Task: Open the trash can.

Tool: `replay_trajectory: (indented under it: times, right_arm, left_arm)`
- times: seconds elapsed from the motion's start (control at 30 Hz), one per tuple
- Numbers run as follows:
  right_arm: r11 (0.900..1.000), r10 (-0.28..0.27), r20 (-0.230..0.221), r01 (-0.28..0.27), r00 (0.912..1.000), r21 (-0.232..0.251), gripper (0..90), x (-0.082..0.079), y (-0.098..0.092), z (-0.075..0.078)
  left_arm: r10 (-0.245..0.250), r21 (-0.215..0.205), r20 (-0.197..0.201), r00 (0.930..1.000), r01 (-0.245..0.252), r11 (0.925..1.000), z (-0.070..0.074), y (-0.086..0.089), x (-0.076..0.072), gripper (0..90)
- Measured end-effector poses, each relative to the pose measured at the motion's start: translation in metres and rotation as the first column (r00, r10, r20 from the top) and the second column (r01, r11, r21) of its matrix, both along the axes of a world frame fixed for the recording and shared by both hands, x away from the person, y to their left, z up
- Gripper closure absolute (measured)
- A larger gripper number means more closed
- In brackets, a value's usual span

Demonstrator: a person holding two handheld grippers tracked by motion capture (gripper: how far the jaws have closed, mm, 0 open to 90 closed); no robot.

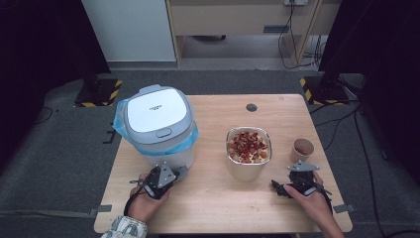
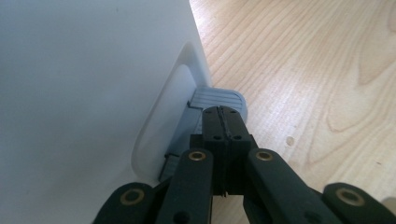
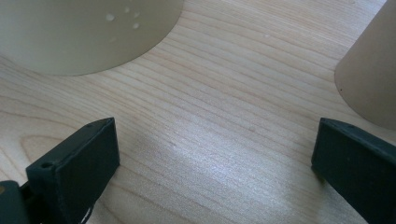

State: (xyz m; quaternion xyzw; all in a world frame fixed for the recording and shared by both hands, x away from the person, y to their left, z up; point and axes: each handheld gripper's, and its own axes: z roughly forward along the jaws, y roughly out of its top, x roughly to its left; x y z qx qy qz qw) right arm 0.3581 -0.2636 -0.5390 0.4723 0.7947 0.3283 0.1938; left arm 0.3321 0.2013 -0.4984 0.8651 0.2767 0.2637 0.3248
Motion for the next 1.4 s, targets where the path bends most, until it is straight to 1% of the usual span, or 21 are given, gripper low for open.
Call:
replay_trajectory:
  times: [0.07, 0.2, 0.3, 0.33, 0.43, 0.5, 0.6, 0.77, 0.93, 1.0, 1.07, 1.2, 1.4]
  right_arm:
    - [1.000, 0.002, 0.000, -0.002, 1.0000, -0.001, 1.2, 0.000, 0.000, 0.000]
    - [1.000, 0.001, 0.001, -0.001, 1.0000, 0.000, 1.2, 0.000, 0.000, 0.000]
    - [1.000, 0.001, 0.001, -0.001, 1.0000, -0.001, 1.1, 0.000, 0.000, 0.000]
    - [1.000, 0.000, 0.001, 0.000, 1.0000, 0.000, 1.1, 0.000, 0.000, 0.000]
    - [1.000, -0.001, 0.002, 0.001, 1.0000, -0.001, 1.2, 0.000, 0.000, 0.000]
    - [1.000, -0.002, 0.002, 0.002, 1.0000, -0.001, 1.2, 0.000, 0.000, 0.000]
    - [1.000, -0.001, 0.002, 0.001, 1.0000, -0.002, 1.2, -0.001, 0.000, 0.000]
    - [1.000, -0.001, 0.001, 0.001, 1.0000, -0.001, 1.2, -0.001, 0.000, 0.000]
    - [1.000, -0.001, 0.001, 0.001, 1.0000, -0.001, 1.2, -0.001, 0.000, 0.000]
    - [1.000, -0.001, 0.001, 0.001, 1.0000, -0.001, 1.2, -0.001, 0.000, 0.000]
    - [1.000, -0.001, 0.001, 0.001, 1.0000, -0.001, 1.2, -0.001, 0.000, 0.000]
    - [1.000, -0.001, 0.001, 0.001, 1.0000, -0.001, 1.1, -0.001, 0.000, 0.000]
    - [1.000, -0.007, 0.000, 0.007, 1.0000, 0.000, 1.2, -0.001, -0.001, 0.000]
  left_arm:
    - [0.004, 0.009, 0.006, 1.0000, -0.004, 0.9999, -0.001, -0.001, 0.001, 89.5]
    - [0.009, 0.045, 0.007, 0.9999, -0.009, 0.9990, -0.004, -0.004, 0.003, 89.5]
    - [0.011, 0.047, 0.008, 0.9999, -0.012, 0.9988, -0.005, -0.004, 0.004, 89.5]
    - [0.017, 0.049, 0.002, 0.9999, -0.017, 0.9987, -0.005, -0.004, 0.004, 89.6]
    - [0.024, 0.063, 0.003, 0.9997, -0.024, 0.9977, -0.006, -0.006, 0.004, 89.5]
    - [0.028, 0.050, -0.002, 0.9996, -0.028, 0.9984, -0.008, -0.006, 0.004, 89.5]
    - [0.031, 0.049, -0.006, 0.9995, -0.030, 0.9983, -0.008, -0.005, 0.005, 89.5]
    - [0.032, 0.061, -0.007, 0.9994, -0.032, 0.9976, -0.009, -0.007, 0.005, 89.6]
    - [0.029, 0.076, -0.026, 0.9992, -0.027, 0.9968, -0.012, -0.008, 0.007, 89.6]
    - [0.027, 0.080, -0.027, 0.9993, -0.024, 0.9965, -0.013, -0.008, 0.007, 89.6]
    - [0.026, 0.093, -0.041, 0.9988, -0.022, 0.9954, -0.016, -0.010, 0.008, 89.6]
    - [0.028, 0.087, -0.050, 0.9984, -0.024, 0.9959, -0.017, -0.009, 0.009, 89.6]
    - [0.028, 0.085, -0.051, 0.9983, -0.024, 0.9961, -0.017, -0.009, 0.009, 89.6]
